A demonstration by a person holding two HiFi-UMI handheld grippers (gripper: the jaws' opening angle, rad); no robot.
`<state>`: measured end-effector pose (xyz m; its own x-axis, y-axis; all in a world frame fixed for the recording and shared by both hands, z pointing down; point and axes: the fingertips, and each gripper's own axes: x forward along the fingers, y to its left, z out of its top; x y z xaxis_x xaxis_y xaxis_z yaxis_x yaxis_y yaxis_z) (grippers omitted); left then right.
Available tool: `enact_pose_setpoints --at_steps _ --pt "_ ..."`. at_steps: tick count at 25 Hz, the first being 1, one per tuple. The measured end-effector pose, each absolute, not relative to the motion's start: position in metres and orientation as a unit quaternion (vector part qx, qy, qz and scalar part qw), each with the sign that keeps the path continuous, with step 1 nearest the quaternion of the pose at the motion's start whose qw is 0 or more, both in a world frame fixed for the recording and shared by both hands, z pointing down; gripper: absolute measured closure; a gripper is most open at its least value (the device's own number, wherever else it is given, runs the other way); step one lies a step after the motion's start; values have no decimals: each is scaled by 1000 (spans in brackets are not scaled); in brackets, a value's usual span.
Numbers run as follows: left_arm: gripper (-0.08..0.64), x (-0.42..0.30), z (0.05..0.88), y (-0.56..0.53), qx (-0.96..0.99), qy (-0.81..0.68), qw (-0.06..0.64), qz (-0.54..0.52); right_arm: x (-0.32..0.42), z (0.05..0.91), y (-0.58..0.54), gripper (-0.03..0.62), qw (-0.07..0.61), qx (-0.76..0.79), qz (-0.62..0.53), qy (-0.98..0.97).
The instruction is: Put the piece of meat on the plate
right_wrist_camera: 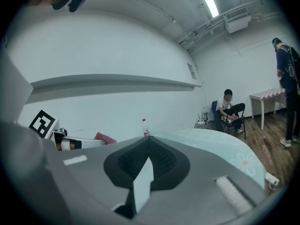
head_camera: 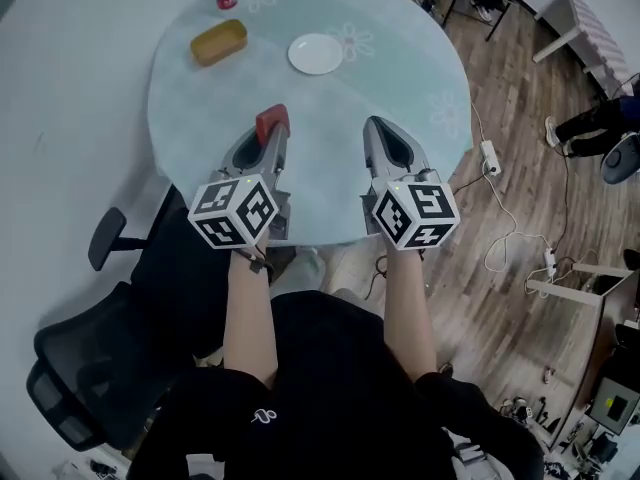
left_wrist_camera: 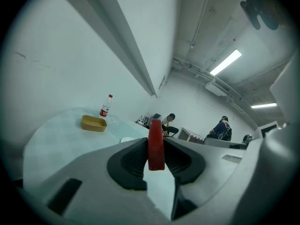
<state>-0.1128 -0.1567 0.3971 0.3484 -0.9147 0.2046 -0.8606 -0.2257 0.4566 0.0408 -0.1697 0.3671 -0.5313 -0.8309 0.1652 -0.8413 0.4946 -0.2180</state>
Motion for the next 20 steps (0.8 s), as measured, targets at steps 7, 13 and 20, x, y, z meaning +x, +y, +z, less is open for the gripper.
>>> enact_pose_setpoints --at_steps 7,13,20 --pt "468 -117 451 -218 767 -560 310 -37 45 413 -221 581 61 501 164 -848" --pt "468 -106 475 -251 759 -556 337 -27 46 431 -252 581 79 493 179 -848" --pt "468 -107 524 -286 759 -525 384 8 63 427 -268 581 98 502 176 -841"
